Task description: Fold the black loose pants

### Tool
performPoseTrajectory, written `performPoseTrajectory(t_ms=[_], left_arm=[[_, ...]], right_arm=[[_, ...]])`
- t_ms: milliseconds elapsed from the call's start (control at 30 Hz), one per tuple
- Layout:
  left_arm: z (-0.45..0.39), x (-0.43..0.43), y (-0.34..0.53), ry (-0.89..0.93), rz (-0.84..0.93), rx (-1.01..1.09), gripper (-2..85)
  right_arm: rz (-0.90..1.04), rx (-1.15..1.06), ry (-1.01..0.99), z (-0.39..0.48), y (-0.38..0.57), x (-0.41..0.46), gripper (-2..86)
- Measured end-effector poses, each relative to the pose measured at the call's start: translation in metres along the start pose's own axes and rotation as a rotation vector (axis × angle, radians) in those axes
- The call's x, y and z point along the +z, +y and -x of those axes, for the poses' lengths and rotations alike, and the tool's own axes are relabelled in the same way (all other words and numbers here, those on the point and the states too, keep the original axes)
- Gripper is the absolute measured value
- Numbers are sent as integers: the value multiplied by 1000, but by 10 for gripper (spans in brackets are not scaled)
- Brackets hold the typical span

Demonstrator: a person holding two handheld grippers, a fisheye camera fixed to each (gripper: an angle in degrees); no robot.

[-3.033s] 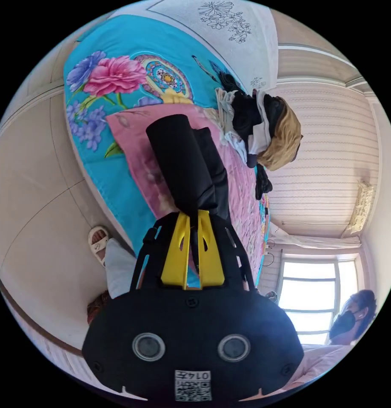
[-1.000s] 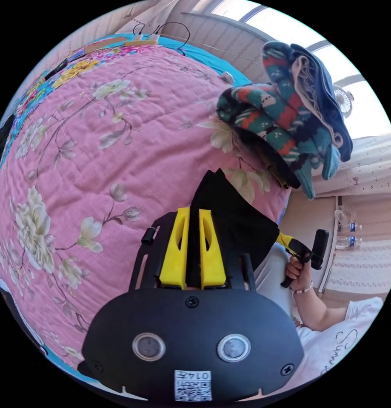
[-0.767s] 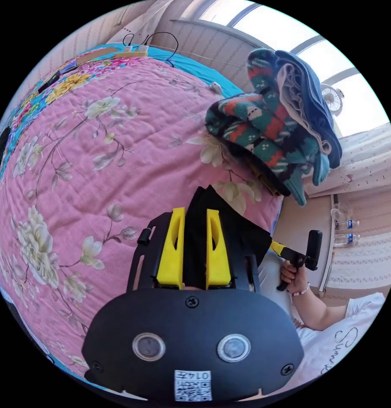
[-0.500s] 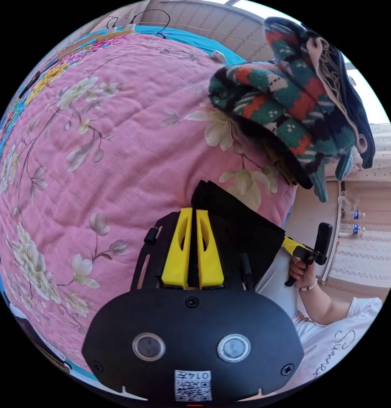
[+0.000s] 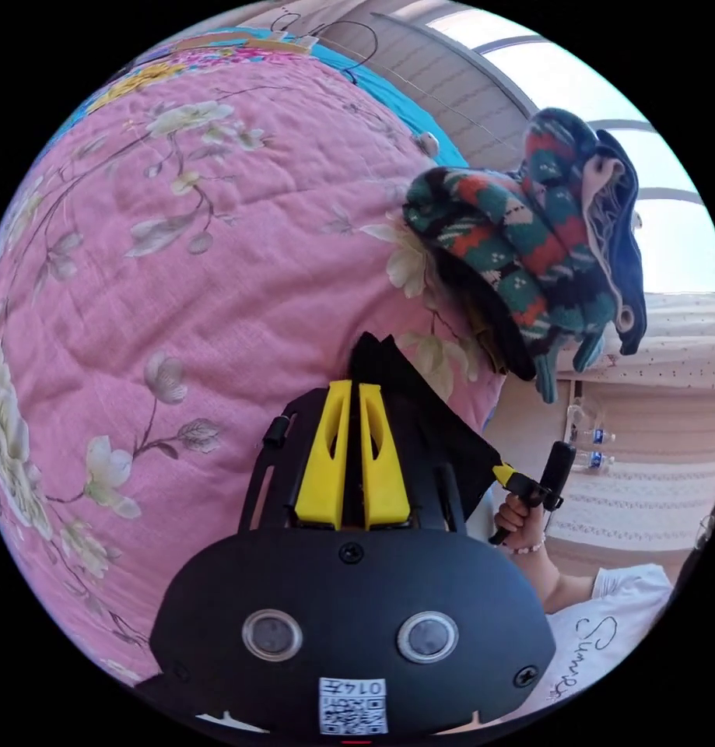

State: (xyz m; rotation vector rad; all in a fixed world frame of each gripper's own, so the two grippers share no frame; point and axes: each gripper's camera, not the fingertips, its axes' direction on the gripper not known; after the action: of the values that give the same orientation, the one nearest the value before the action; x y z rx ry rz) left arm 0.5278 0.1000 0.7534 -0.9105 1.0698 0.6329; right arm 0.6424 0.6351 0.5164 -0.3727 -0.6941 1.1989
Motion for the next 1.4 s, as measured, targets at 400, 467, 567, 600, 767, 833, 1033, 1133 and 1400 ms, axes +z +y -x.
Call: performPoseTrajectory(t_ms=[400,467,567,600,767,833,1033,1133,1400], left_arm=[[-33,-16,11,-122,39,141,61],[-42,-25,18,-168,12,182,58],[-46,-23,25,-177,39,183,34],[-47,-21,26,-182,52,184,29],[-65,-36,51,-311,39,225,6],[-69,-49,60,-311,10,231,10],[-62,-51,78,-329,72,192,3],[-52,-61,85,-233,91,90,2],[-49,-212,223,-307,-143,149,54]], right_arm=[[-7,183,24,-18,8,-7,16],[-7,217,-2,-19,10,-6,16],[-6,214,-5,-11,12,-6,16],[-7,208,-2,-9,12,-6,16],[-11,206,-21,7,17,-6,17],[-19,183,-23,15,19,-6,17],[-10,148,46,46,25,1,17],[22,149,116,64,26,9,17],[28,198,54,100,40,19,19]])
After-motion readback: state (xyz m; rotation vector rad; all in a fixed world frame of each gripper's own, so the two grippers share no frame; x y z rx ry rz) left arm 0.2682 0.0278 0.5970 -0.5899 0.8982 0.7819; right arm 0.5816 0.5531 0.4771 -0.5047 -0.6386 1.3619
